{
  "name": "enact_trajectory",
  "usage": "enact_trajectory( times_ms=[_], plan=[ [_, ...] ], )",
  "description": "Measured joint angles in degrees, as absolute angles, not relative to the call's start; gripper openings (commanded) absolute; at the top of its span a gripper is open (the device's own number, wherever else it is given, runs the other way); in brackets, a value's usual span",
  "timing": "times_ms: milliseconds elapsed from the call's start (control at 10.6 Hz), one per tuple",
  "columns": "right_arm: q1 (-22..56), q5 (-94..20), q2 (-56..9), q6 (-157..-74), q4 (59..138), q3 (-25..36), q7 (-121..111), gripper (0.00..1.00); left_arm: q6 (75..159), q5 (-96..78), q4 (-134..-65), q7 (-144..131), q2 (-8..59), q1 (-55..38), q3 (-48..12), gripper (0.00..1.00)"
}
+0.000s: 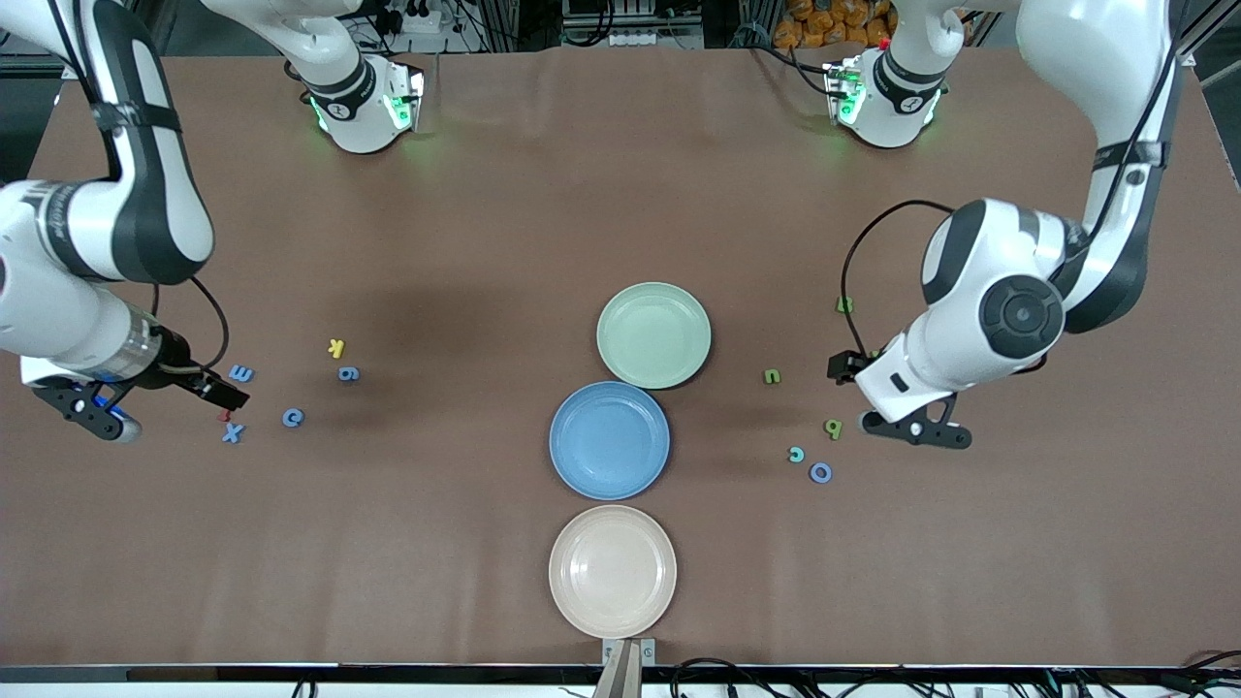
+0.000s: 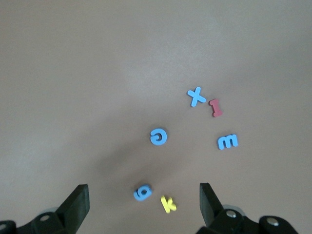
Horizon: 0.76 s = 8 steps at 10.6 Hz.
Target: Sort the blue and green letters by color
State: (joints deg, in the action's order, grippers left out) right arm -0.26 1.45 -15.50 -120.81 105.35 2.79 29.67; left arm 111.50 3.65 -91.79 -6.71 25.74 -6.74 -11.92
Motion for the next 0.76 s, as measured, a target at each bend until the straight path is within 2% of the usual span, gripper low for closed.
enact_trajectory(
  times_ms=[283,567,755],
  plan=[
    [-0.5,1.4,-18.26,-130.19,110.58,2.98,37.48,1.0,114.01,3.77,-91.67,-1.15,29.27,-5.81,-11.76,1.0],
    [-0.52,0.94,-23.3,-134.58,111.11,2.99,43.91,1.0,120.8,3.83,-91.84,-1.07,34.28,-6.53,-11.82,1.0],
    [-0.53,-3.63,-26.55,-138.08,111.15,3.0,44.84,1.0,123.48,7.65,-91.94,-1.07,36.41,-6.75,-11.84,1.0]
  ],
)
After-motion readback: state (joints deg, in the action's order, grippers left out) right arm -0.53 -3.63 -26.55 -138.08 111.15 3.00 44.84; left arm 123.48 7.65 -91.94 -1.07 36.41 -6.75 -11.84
